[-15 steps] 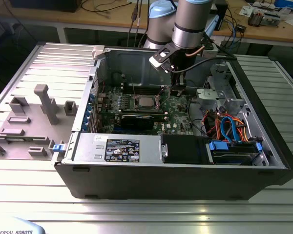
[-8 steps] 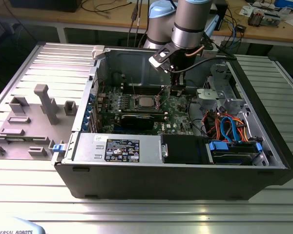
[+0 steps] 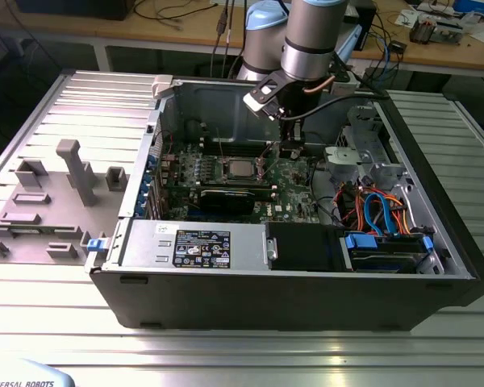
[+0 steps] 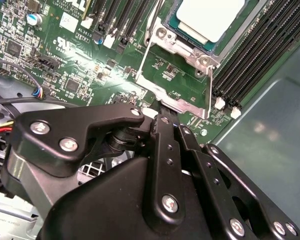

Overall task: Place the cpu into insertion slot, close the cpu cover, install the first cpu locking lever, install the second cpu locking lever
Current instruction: 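Close the cpu cover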

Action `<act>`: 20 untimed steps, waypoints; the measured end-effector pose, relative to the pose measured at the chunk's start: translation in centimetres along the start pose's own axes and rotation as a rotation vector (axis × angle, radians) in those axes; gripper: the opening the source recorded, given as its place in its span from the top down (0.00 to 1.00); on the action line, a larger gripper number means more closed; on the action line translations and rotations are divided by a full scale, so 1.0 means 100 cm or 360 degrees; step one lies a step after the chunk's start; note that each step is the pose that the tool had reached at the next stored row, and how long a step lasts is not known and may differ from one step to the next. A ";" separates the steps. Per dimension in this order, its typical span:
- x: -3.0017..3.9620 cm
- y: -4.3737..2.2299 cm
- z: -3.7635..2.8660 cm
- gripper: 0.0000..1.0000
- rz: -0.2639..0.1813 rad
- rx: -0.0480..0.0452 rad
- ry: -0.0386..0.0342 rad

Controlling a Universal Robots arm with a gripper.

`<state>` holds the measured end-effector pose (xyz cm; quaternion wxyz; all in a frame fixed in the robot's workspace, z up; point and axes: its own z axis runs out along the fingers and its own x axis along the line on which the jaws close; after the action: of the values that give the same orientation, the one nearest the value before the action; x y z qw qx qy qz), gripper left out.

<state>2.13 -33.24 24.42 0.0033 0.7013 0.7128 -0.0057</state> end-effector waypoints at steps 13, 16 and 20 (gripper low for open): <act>0.0001 -0.0052 0.0000 0.89 0.0000 0.0000 0.0000; 0.0002 -0.0107 0.0000 0.89 0.0000 0.0000 0.0000; 0.0002 -0.0114 0.0000 0.89 0.0000 0.0000 0.0000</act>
<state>0.99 -33.24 24.42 0.0033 0.7014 0.7128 -0.0057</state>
